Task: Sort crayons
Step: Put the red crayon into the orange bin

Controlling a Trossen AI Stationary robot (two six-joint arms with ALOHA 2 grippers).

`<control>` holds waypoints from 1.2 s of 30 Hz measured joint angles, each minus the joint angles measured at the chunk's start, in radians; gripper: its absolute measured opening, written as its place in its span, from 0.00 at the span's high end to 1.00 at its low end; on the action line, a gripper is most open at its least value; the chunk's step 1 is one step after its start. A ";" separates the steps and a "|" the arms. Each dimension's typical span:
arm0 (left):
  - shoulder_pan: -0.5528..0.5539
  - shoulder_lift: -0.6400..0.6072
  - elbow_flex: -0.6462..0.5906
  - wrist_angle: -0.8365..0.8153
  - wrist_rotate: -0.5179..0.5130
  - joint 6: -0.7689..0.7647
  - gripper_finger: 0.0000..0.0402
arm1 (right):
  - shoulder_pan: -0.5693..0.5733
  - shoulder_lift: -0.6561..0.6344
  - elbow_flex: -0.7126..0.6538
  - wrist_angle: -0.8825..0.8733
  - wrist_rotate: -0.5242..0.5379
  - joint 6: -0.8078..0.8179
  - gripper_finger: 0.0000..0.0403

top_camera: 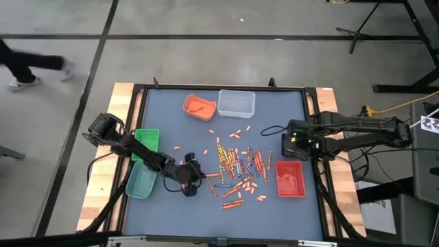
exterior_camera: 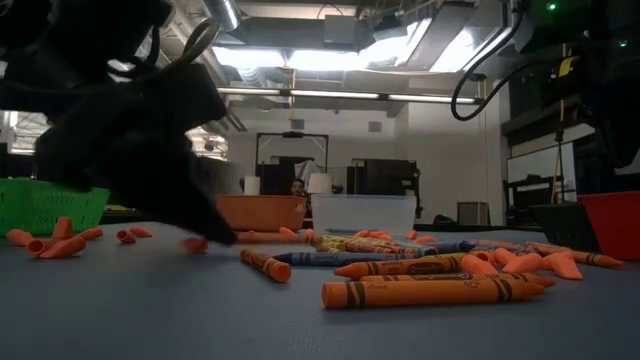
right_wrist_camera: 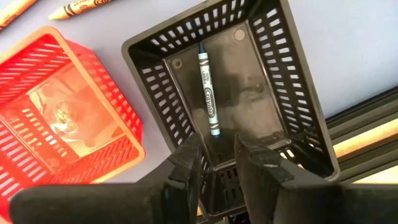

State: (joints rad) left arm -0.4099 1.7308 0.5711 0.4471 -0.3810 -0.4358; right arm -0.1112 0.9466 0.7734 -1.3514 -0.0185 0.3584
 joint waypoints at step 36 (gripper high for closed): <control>0.572 -0.146 0.002 0.063 -0.075 0.211 0.98 | 0.000 0.000 0.000 0.000 0.000 0.000 0.76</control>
State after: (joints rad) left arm 0.1616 1.5848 0.5735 0.5098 -0.4561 -0.2249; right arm -0.1112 0.9463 0.7734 -1.3514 -0.0185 0.3580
